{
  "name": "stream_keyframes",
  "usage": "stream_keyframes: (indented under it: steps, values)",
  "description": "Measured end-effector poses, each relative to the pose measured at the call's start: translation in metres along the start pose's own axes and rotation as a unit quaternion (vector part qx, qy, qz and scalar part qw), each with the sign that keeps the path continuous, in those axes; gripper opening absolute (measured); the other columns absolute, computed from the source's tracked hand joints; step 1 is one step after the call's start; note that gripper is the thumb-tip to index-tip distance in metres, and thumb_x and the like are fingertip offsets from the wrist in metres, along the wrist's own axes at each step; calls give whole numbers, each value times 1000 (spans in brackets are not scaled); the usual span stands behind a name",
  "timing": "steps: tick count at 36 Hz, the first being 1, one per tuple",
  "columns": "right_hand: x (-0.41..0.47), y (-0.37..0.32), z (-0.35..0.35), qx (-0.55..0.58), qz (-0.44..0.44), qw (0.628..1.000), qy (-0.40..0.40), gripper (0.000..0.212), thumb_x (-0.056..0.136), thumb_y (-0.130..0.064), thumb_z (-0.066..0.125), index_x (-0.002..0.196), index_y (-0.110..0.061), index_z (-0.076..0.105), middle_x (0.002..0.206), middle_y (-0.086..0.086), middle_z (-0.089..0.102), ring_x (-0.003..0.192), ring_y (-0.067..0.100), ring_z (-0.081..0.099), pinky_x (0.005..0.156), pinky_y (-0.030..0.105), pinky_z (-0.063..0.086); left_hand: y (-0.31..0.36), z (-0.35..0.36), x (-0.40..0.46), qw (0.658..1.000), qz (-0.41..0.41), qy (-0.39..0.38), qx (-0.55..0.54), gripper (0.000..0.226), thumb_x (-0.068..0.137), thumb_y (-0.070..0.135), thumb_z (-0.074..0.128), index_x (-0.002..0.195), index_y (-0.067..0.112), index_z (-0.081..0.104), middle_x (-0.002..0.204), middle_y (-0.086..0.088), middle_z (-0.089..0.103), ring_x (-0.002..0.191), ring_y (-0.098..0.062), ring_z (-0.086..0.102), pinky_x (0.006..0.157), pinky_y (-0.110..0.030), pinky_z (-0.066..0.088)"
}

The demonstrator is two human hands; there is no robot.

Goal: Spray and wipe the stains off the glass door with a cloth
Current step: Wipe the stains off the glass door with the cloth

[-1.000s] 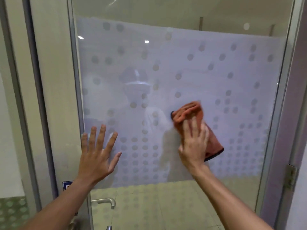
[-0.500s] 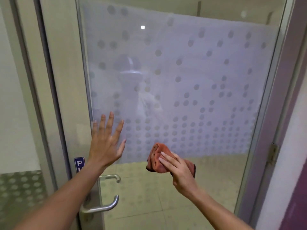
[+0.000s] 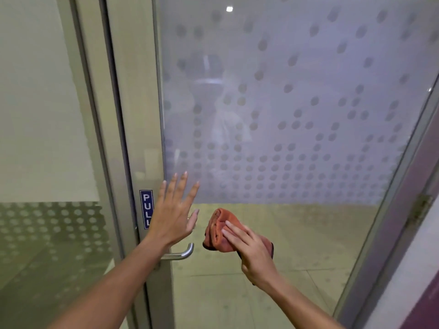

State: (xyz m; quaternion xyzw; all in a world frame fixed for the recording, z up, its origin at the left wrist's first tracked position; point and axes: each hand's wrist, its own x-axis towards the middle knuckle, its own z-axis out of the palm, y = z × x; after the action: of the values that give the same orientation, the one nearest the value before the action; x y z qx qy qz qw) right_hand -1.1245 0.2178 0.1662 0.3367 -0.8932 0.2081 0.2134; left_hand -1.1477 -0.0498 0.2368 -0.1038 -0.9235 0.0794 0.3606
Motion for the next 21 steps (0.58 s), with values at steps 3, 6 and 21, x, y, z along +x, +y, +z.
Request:
stream_keyframes:
  steps: [3,6,21]
  values:
    - [-5,-3,-1,-2,-8,1000,-9,109,49,12,46,150,-26,49,164,-14,32,142,27,43,121,28,22,6,-8,-8,1000,-8,-27,-2,78,94,53,36,162,18,20,169,-20,10,156,-41,12,123,-61,23]
    - [-10,-6,-5,4,-17,1000,-14,109,47,13,46,149,-25,51,163,-10,36,142,27,42,123,22,14,14,-18,-16,999,-16,-46,4,76,94,52,37,160,16,26,167,-20,20,155,-41,18,122,-60,26]
    - [-46,-12,-22,16,-103,994,-29,98,62,16,53,149,-28,48,161,-5,40,133,40,50,107,52,47,73,-69,-68,993,-76,-82,38,71,91,50,42,151,12,47,159,-16,42,149,-37,36,118,-57,36]
